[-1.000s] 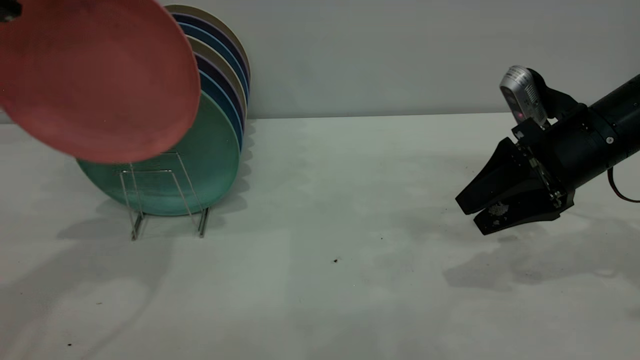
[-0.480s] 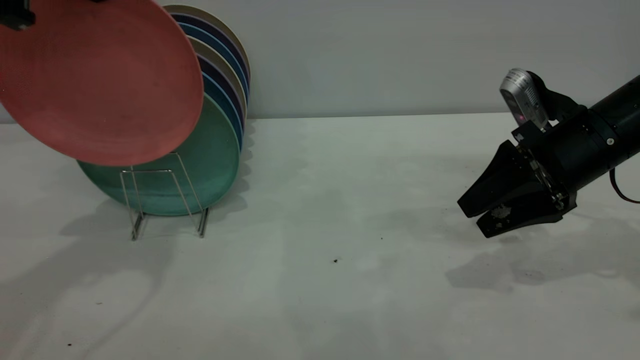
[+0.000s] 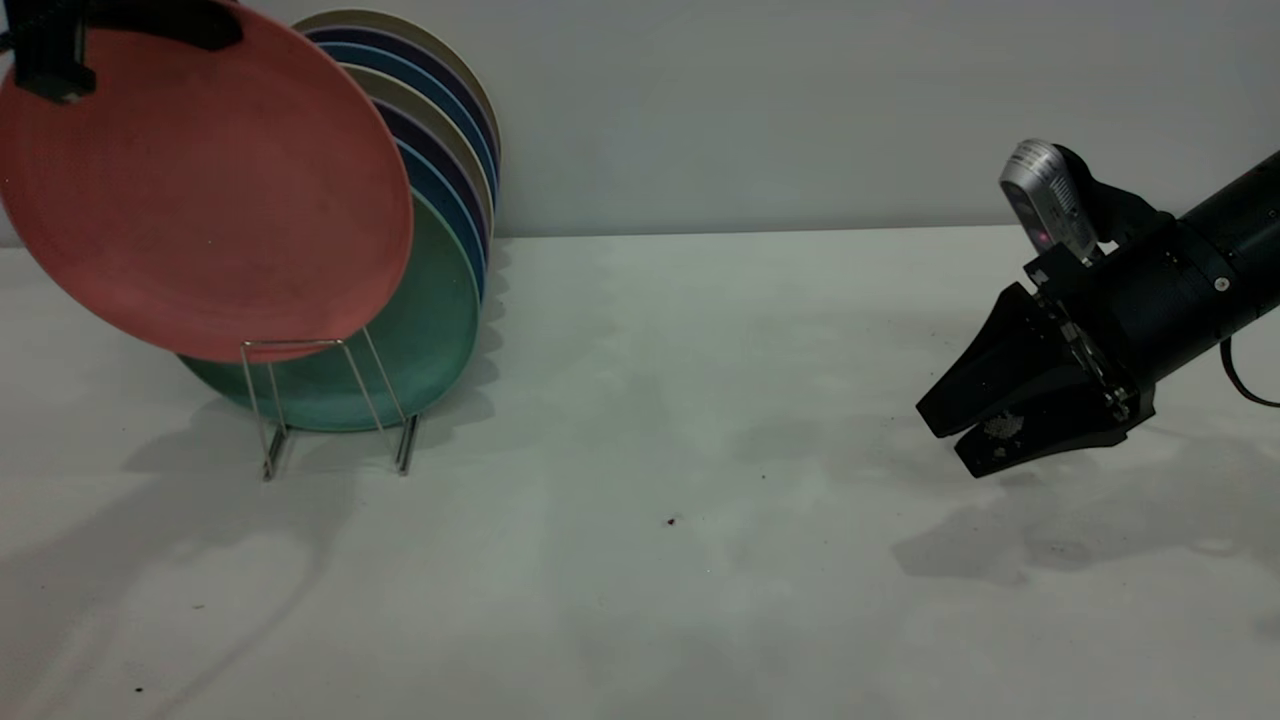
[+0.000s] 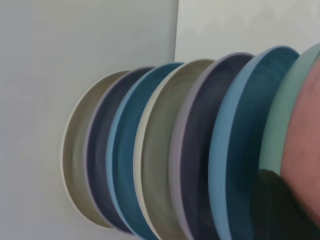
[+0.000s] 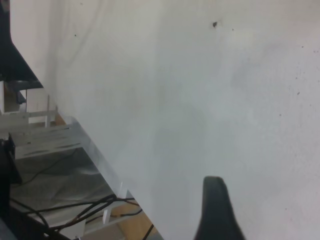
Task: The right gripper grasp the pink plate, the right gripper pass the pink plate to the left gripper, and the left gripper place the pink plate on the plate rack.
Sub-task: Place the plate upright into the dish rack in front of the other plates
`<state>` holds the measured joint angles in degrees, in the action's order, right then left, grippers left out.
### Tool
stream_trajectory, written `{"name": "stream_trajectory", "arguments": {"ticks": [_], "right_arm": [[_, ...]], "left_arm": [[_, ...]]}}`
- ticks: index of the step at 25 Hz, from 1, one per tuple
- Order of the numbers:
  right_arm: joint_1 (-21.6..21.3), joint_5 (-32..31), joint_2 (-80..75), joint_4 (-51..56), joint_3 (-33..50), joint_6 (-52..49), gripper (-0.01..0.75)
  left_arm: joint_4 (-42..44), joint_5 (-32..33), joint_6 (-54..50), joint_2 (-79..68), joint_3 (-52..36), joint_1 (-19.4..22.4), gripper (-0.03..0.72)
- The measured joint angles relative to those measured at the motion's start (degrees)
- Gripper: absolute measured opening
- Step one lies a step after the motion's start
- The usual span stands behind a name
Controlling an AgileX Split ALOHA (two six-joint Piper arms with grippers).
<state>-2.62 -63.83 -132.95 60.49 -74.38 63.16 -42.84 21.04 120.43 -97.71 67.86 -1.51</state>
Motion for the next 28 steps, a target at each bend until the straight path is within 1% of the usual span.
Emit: {"name": "stream_trajectory", "arguments": {"ticks": [6,13,20,24,28], "right_arm": [[0.0,0.2,0.0,-0.3,0.0,-0.1,0.534],[0.0,0.4,0.0,-0.6,0.0,-0.1,0.534],[0.0,0.4,0.0,-0.7,0.0,-0.1,0.534],[0.0,0.5,0.0,-0.7,0.0,-0.1,0.534],[0.0,0.7,0.0,-0.7,0.0,-0.1,0.533]], "left_arm": [[-0.2,-0.1,0.0,-1.8,0.1,0.0,0.048],[-2.9,-0.8,0.0,-5.3,0.1,0.0,0.048],[-3.2,-0.8,0.0,-5.8,0.2,0.0,0.055],[-3.2,-0.5,0.0,-5.8,0.2,0.0,0.093],[-3.2,-0.2,0.0,-5.8,0.2,0.0,0.156]]}}
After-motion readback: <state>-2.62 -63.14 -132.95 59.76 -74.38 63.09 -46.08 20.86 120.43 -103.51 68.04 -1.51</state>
